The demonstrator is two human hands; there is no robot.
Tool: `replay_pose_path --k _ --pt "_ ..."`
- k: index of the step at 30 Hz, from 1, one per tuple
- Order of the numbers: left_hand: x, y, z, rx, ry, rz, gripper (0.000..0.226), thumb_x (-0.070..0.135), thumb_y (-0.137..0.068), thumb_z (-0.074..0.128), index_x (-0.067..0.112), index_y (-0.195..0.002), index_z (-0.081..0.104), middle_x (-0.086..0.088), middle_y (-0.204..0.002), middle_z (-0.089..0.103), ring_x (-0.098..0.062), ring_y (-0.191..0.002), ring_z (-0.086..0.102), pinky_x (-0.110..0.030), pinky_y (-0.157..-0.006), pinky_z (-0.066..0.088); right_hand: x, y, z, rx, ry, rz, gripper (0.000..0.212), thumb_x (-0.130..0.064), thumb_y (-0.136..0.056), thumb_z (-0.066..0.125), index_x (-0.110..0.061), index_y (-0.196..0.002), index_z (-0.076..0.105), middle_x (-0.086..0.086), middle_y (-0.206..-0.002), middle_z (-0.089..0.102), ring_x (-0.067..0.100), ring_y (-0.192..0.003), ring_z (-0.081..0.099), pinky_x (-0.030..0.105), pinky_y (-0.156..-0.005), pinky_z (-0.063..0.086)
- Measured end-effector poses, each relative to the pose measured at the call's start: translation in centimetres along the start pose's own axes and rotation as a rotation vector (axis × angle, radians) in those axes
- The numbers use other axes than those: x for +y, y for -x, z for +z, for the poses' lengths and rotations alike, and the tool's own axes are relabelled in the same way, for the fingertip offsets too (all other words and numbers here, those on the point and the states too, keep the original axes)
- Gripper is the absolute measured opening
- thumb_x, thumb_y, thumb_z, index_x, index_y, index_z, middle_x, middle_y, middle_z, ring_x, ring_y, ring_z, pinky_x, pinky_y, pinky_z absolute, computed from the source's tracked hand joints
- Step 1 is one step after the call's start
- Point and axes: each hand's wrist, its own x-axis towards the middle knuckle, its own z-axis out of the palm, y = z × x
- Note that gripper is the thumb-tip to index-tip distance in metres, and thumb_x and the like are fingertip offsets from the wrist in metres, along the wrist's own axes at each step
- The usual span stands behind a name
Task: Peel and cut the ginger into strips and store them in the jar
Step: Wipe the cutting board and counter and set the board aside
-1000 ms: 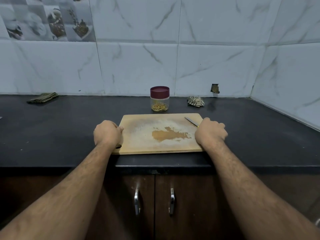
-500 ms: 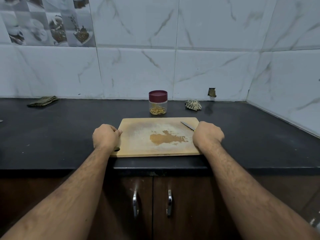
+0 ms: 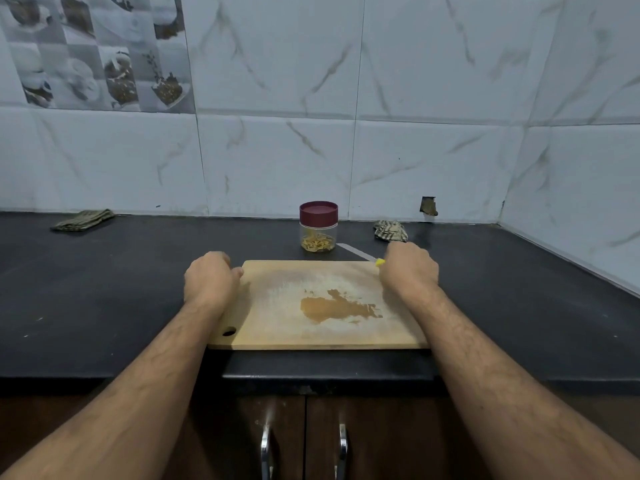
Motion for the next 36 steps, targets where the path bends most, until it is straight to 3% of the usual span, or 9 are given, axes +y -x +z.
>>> replay_pose_path --k 2,4,7,9,13,19,27,30,36 --pt "2.2 -1.4 0.2 0.013 0.095 0.042 0.032 0.029 -0.094 0.064 0.009 -0.119 0.068 -0.008 -0.118 0.069 -0.028 -0.114 0.06 -0.035 -0.09 0.047 -1.2 -2.0 0.1 0.022 -0.101 -0.076 0.011 -0.014 -0.094 0.057 -0.015 -0.101 0.065 0.003 -0.095 0.063 0.026 -0.091 0.059 0.034 -0.071 0.047" --pt "4.8 -3.0 0.8 -0.036 0.242 0.052 0.028 0.028 -0.092 0.065 0.012 -0.114 0.071 -0.006 -0.11 0.072 -0.024 -0.106 0.064 -0.035 -0.093 0.05 -2.6 -4.2 0.1 0.058 -0.165 -0.14 0.008 -0.016 -0.094 0.06 -0.014 -0.097 0.068 0.003 -0.088 0.065 0.025 -0.083 0.06 0.034 -0.066 0.049" --pt "8.3 -5.7 2.3 -0.087 0.49 0.024 0.016 0.022 -0.091 0.065 0.015 -0.078 0.072 -0.002 -0.069 0.069 -0.019 -0.065 0.063 -0.041 -0.084 0.058 -5.1 -7.8 0.0 0.097 -0.226 -0.208 0.009 -0.013 -0.093 0.06 -0.013 -0.093 0.068 0.006 -0.09 0.067 0.025 -0.083 0.061 0.032 -0.066 0.046" --pt "9.8 -7.6 3.2 -0.087 0.522 0.014 0.024 0.019 -0.091 0.065 0.018 -0.067 0.067 0.0 -0.062 0.068 -0.017 -0.058 0.062 -0.043 -0.079 0.06 -6.4 -10.5 0.2 0.108 -0.273 -0.224 0.009 -0.013 -0.092 0.061 -0.013 -0.092 0.07 0.007 -0.093 0.069 0.024 -0.086 0.062 0.034 -0.071 0.049" --pt "10.8 -10.6 4.9 -0.111 0.538 0.006 0.019 0.017 -0.09 0.066 0.016 -0.071 0.068 -0.002 -0.066 0.07 -0.02 -0.065 0.07 -0.04 -0.079 0.061 -8.6 -15.3 1.0 0.088 -0.299 -0.238 0.008 -0.016 -0.09 0.066 -0.011 -0.094 0.072 0.007 -0.097 0.07 0.025 -0.092 0.063 0.036 -0.08 0.054" --pt "10.9 -14.2 7.4 -0.146 0.528 -0.026 0.021 0.02 -0.09 0.069 0.015 -0.07 0.064 -0.006 -0.069 0.069 -0.028 -0.08 0.073 -0.042 -0.081 0.06 -10.7 -19.7 2.1 0.035 -0.222 -0.226 0.008 -0.015 -0.087 0.067 -0.013 -0.094 0.07 0.006 -0.095 0.069 0.025 -0.087 0.063 0.033 -0.072 0.052" --pt "11.2 -15.3 9.5 -0.176 0.598 -0.034 0.02 0.021 -0.09 0.069 0.015 -0.071 0.068 -0.004 -0.066 0.068 -0.021 -0.064 0.068 -0.043 -0.078 0.061 -11.5 -20.7 3.7 0.001 -0.205 -0.254 0.011 -0.018 -0.084 0.069 -0.015 -0.094 0.07 0.004 -0.094 0.068 0.024 -0.089 0.063 0.036 -0.078 0.056" --pt "11.4 -15.1 9.8 -0.139 0.567 -0.038 0.024 0.023 -0.089 0.07 0.019 -0.066 0.067 -0.005 -0.065 0.068 -0.023 -0.069 0.069 -0.041 -0.079 0.06 -11.3 -20.7 3.8 0.002 -0.21 -0.26 0.012 -0.017 -0.083 0.068 -0.015 -0.094 0.071 0.004 -0.096 0.069 0.024 -0.09 0.063 0.036 -0.078 0.056" --pt "12.0 -13.2 8.5 0.029 0.458 -0.014 0.022 0.026 -0.089 0.059 0.02 -0.069 0.064 -0.001 -0.076 0.072 -0.024 -0.078 0.07 -0.033 -0.073 0.057 -9.4 -20.2 2.6 0.125 -0.288 -0.284 0.041 -0.029 -0.087 0.064 -0.017 -0.126 0.063 0.004 -0.127 0.062 0.025 -0.116 0.057 0.038 -0.093 0.05"
